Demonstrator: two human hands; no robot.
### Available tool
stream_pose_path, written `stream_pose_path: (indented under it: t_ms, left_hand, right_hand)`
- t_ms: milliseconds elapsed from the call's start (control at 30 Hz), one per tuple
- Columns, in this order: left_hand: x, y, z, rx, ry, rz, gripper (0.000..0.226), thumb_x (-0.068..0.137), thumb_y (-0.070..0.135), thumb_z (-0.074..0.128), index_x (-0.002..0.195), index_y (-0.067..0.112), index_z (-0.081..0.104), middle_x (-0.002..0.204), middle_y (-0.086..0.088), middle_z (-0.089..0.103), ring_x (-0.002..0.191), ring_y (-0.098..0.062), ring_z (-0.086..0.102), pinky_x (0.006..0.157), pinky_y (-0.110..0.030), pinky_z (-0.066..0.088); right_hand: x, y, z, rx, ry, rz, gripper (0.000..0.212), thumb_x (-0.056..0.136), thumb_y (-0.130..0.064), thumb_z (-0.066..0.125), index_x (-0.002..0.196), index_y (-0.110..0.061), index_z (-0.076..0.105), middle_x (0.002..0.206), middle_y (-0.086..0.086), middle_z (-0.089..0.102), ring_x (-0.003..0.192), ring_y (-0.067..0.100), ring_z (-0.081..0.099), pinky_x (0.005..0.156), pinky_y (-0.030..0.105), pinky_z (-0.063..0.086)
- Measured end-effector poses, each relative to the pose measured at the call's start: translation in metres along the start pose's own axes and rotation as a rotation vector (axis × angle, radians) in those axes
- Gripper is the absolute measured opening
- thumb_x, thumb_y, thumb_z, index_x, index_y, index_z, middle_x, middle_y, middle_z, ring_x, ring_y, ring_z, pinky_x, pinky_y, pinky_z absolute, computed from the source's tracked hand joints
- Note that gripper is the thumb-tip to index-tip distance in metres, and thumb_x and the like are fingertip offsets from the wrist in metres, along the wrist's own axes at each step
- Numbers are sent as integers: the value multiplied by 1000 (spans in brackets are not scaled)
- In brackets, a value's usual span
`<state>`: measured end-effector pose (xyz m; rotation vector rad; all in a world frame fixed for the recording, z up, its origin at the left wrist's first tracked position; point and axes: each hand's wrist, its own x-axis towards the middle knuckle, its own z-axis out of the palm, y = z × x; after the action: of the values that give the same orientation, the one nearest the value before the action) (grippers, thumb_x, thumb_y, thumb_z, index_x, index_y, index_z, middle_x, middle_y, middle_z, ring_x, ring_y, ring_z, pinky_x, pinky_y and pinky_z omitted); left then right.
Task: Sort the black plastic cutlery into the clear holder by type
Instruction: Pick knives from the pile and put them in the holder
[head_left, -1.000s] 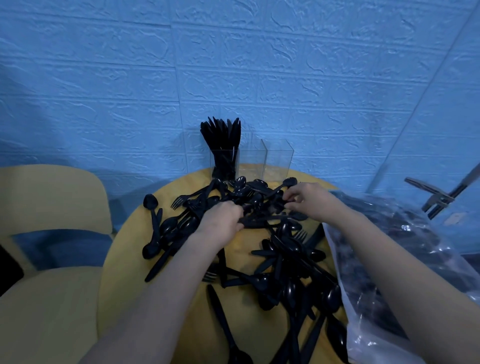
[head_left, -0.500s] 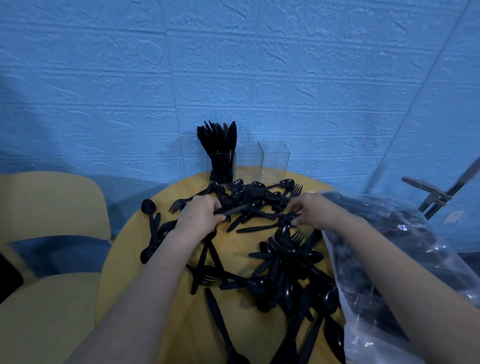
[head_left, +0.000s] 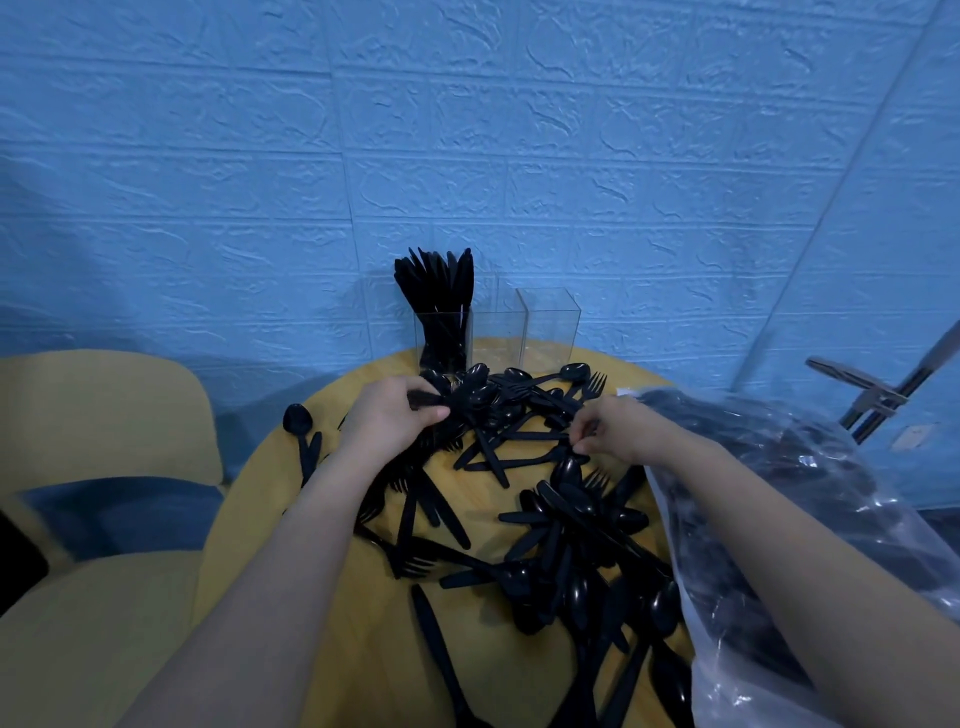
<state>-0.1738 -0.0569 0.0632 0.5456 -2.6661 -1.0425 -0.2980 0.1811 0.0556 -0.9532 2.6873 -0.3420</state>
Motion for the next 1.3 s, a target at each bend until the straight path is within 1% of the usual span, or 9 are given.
stream_pose_path:
  t_ms: [100, 333, 467, 567, 733, 867, 1000, 1100, 1300]
  left_hand:
    - [3, 7, -8, -169, 33, 34, 17, 86, 27, 69, 98, 31, 58, 81, 9, 62, 71, -12, 60, 65, -23, 42]
    - [5, 8, -14, -327, 64, 30, 16, 90, 20, 64, 106, 22, 64, 78, 5, 61, 63, -8, 59, 69, -23, 45]
    - [8, 1, -7, -215, 36, -4, 32, 89, 24, 65, 119, 19, 61, 79, 6, 62, 79, -12, 58, 78, -27, 44]
    - [9, -2, 3, -21, -6, -27, 35, 90, 27, 64, 123, 21, 58, 80, 10, 58, 84, -11, 54, 76, -28, 42]
    - [10, -8, 12, 269, 4, -9, 37, 90, 35, 61, 126, 26, 55, 124, -2, 52, 107, -19, 54, 85, -36, 50]
    - [16, -3, 18, 441, 85, 105, 42, 93, 37, 55, 134, 27, 49, 136, -4, 40, 125, -23, 38, 96, -35, 42]
    - [22, 10, 31, 427, 17, 257, 35, 97, 28, 51, 131, 25, 53, 135, 1, 45, 125, -19, 38, 101, -32, 37]
    - [26, 18, 44, 408, -80, 318, 34, 98, 23, 49, 131, 24, 53, 134, 3, 47, 126, -17, 38, 102, -32, 36]
    - [39, 31, 68, 405, -217, 383, 35, 100, 18, 44, 134, 23, 51, 135, 4, 47, 127, -17, 37, 104, -34, 35]
  right_hand:
    - [0, -1, -3, 43, 14, -3, 3, 88, -16, 66, 90, -18, 67, 92, -5, 65, 93, 10, 59, 81, 20, 44]
    - [1, 8, -8, 94, 179, 91, 9, 90, -11, 63, 97, -12, 67, 100, 3, 64, 87, 12, 55, 63, 16, 38]
    - [7, 11, -7, 63, 236, 132, 31, 96, -19, 54, 126, -12, 58, 131, 10, 51, 114, 23, 53, 87, 26, 41]
    - [11, 4, 4, -69, 52, 74, 50, 100, -36, 41, 147, -19, 33, 154, 11, 25, 141, 27, 25, 114, 36, 22]
    - [6, -14, 19, -129, -137, -28, 51, 101, -44, 32, 148, -25, 31, 160, 7, 6, 147, 24, 7, 118, 39, 13]
    - [-1, -22, 12, -134, -160, -123, 45, 101, -40, 35, 143, -25, 40, 158, 3, 17, 145, 22, 16, 118, 38, 17]
    - [-8, -18, -8, -55, -165, -152, 38, 101, -32, 43, 137, -26, 49, 144, -1, 46, 128, 16, 45, 104, 29, 34]
    - [-2, -6, -19, -4, -10, -61, 32, 98, -22, 49, 130, -23, 57, 127, -2, 61, 114, 13, 56, 95, 25, 41]
    - [36, 33, -29, -25, 264, 211, 26, 94, -10, 49, 108, -17, 69, 116, 5, 65, 104, 23, 60, 84, 31, 47]
